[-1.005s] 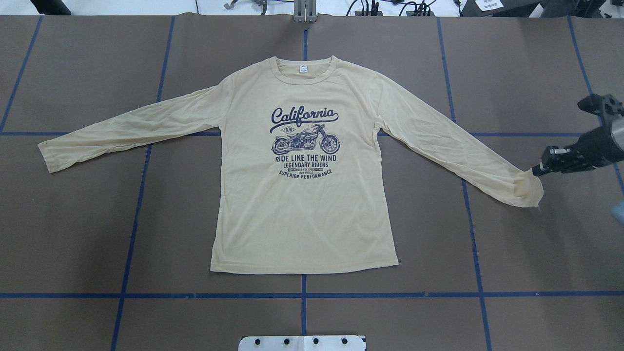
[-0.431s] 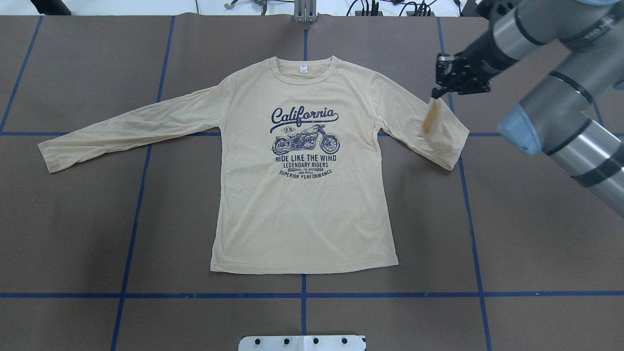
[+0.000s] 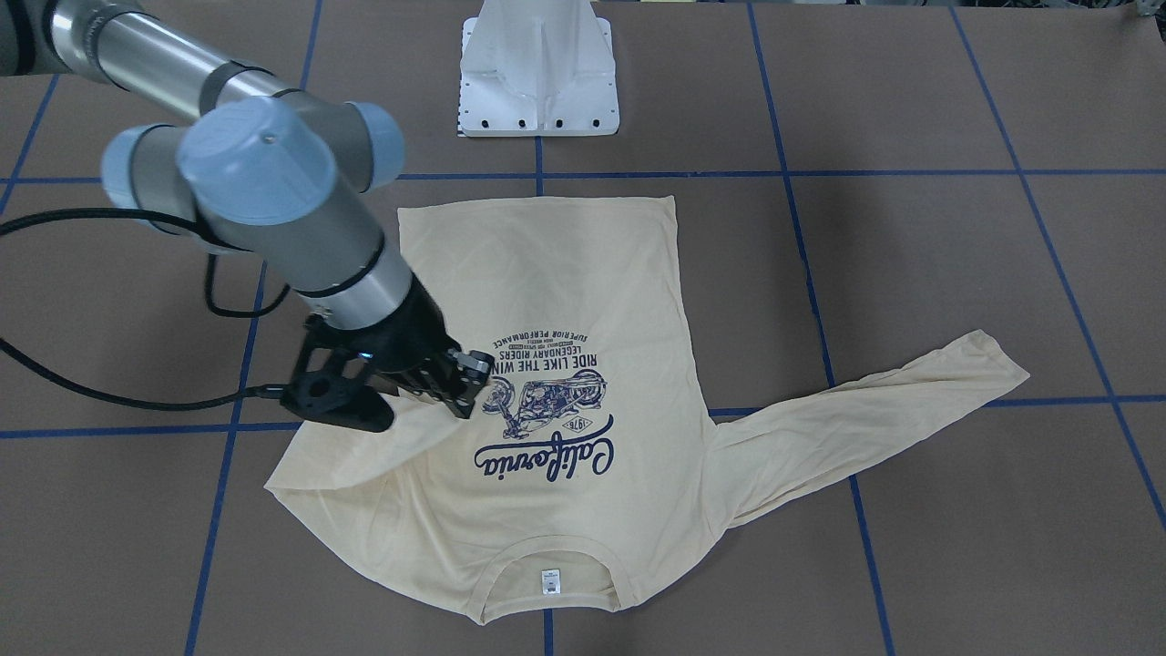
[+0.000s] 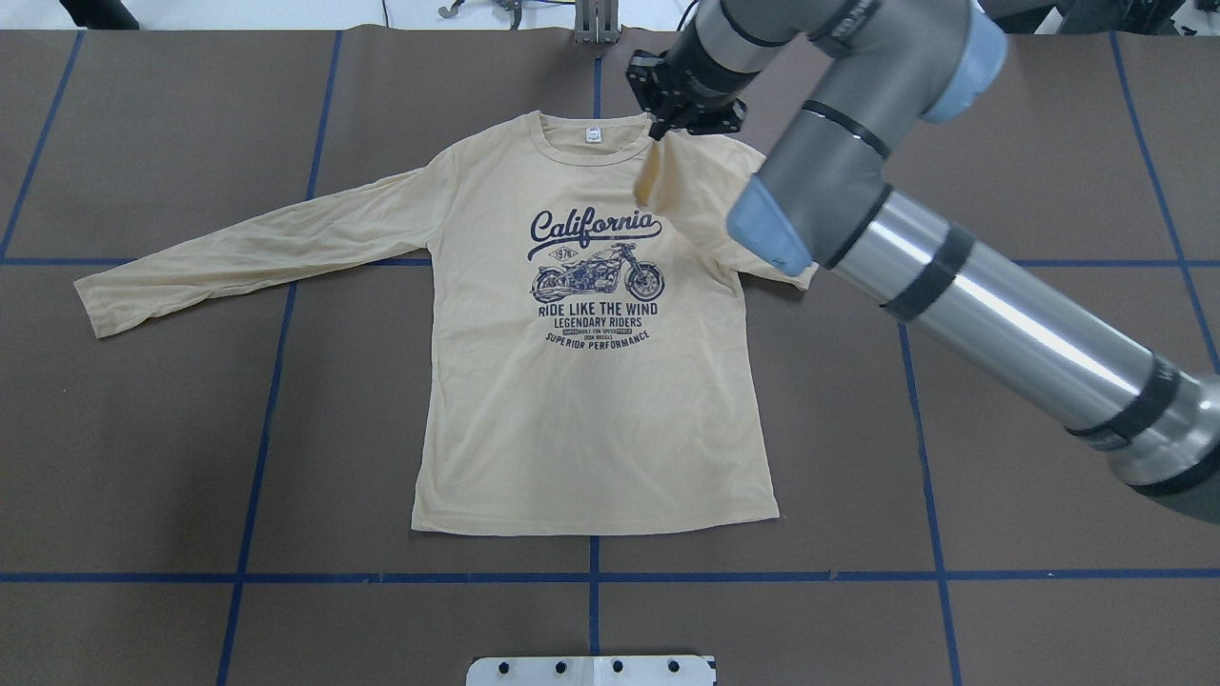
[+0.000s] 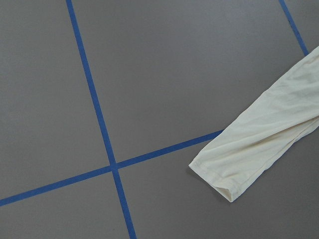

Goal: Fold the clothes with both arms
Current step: 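Carry the grasped sleeve across the shirt toward the collar with the right gripper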

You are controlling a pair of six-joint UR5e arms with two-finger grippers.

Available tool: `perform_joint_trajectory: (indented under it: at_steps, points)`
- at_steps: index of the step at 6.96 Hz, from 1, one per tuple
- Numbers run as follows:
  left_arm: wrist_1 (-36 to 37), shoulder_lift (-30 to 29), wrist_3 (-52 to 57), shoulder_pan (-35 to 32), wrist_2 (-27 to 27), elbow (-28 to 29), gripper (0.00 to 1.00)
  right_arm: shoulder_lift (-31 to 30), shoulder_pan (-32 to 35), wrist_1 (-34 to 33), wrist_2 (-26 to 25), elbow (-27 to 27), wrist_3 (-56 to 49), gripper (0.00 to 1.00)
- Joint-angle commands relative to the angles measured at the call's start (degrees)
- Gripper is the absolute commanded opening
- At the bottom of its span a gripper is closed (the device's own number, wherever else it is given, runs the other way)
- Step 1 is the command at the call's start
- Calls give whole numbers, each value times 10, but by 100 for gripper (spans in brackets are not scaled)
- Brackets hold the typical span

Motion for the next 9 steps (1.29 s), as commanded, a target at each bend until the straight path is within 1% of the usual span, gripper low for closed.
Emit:
perform_joint_trajectory:
  at_steps: [1,2,3,4,5,6,7,8,9]
  points:
    - [0,0,-1,-1,-12,-1,100,109,-70,68,-98,-133,7,0]
    - [0,0,-1,-1,-16,-1,100,152,-83,93,-116,-187,9,0]
    - [0,0,-1,-1,-17,-1,100,200,-83,94,-118,-235,8,0]
    - [0,0,-1,-1,-17,-1,100,235,-96,99,-147,-285,8,0]
    - [0,0,-1,-1,-17,-2,100,239,-114,129,-181,-311,8,0]
    - [0,0,-1,-1,-17,-2,100,247,-122,133,-188,-334,8,0]
    - [0,-1,2,0,-17,-1,100,248,-125,153,-194,-350,8,8]
    - [-11,-2,1,5,-32,5,100,257,-125,164,-205,-366,10,99]
    - [-18,-4,-11,33,-61,12,100,270,-125,164,-205,-380,26,99]
